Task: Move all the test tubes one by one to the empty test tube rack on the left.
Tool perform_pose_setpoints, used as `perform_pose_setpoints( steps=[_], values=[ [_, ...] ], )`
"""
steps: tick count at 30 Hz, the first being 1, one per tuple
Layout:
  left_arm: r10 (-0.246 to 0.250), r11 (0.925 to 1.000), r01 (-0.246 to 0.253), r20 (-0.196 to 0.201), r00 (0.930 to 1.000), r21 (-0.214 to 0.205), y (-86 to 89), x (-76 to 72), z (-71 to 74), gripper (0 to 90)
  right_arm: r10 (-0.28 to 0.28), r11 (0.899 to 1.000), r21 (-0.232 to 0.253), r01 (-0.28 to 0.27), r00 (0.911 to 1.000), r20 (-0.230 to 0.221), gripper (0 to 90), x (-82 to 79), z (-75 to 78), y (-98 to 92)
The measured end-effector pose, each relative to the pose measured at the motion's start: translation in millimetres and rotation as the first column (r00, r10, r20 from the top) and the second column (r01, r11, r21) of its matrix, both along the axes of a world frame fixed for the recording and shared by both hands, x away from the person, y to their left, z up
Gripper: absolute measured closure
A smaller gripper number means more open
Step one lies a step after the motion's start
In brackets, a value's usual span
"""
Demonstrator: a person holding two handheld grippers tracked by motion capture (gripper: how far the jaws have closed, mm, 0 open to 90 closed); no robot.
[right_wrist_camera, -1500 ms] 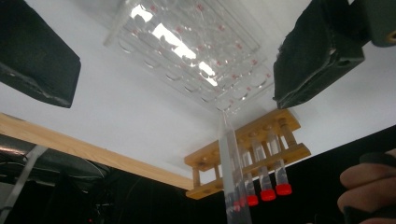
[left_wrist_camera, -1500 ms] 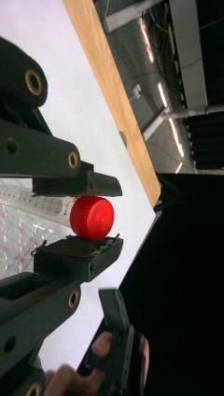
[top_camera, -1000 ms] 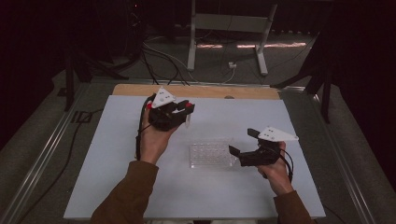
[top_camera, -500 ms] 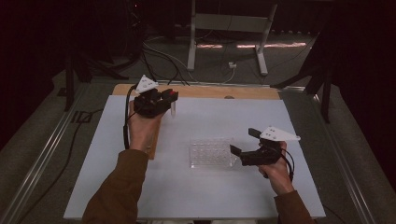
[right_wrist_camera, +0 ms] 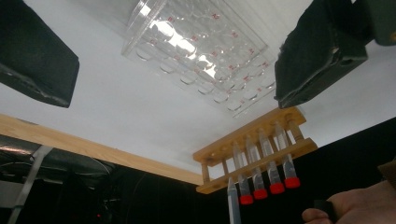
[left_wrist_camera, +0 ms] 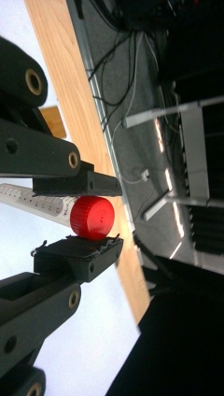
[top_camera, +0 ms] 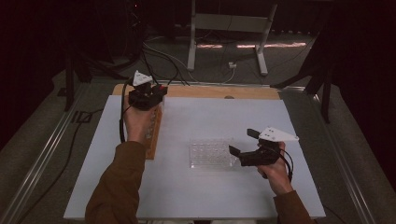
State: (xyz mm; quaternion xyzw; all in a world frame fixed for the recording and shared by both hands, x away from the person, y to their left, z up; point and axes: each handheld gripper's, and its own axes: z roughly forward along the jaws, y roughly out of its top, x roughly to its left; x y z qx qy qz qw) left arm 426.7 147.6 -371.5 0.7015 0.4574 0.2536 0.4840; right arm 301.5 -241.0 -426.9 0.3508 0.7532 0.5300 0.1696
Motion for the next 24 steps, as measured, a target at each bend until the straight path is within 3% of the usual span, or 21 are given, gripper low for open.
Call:
perform_pose_setpoints(
  steps=[6,12,16,19,24],
  values=[
    [0.062,0.9981,-0.062,0.031,0.9976,0.003,3.1,3.8,-1.3,70.9,0.001,1.000,0.001,-0.001,1.0000,-0.001,0.0,-0.3,-1.0,-0.5],
    [0.112,0.9937,-0.112,0.023,0.9935,0.003,10.2,6.4,-4.2,70.9,0.001,1.000,0.003,-0.001,1.0000,0.001,0.0,-1.4,-0.5,-2.7],
    [0.125,0.9921,-0.125,0.000,0.9921,0.000,16.9,7.9,-7.5,70.9,0.000,1.000,0.001,0.000,1.0000,0.002,0.0,-1.4,-1.1,-3.8],
    [0.136,0.9905,-0.135,-0.028,0.9904,0.025,19.6,9.1,-11.9,70.8,0.002,1.000,-0.004,-0.002,1.0000,-0.001,0.0,-1.1,-2.8,-3.2],
    [0.149,0.9888,-0.149,-0.069,0.9864,0.011,27.3,8.9,-21.4,70.8,0.000,1.000,-0.001,0.000,1.0000,-0.005,0.0,-1.5,-3.3,-3.3]
  ],
)
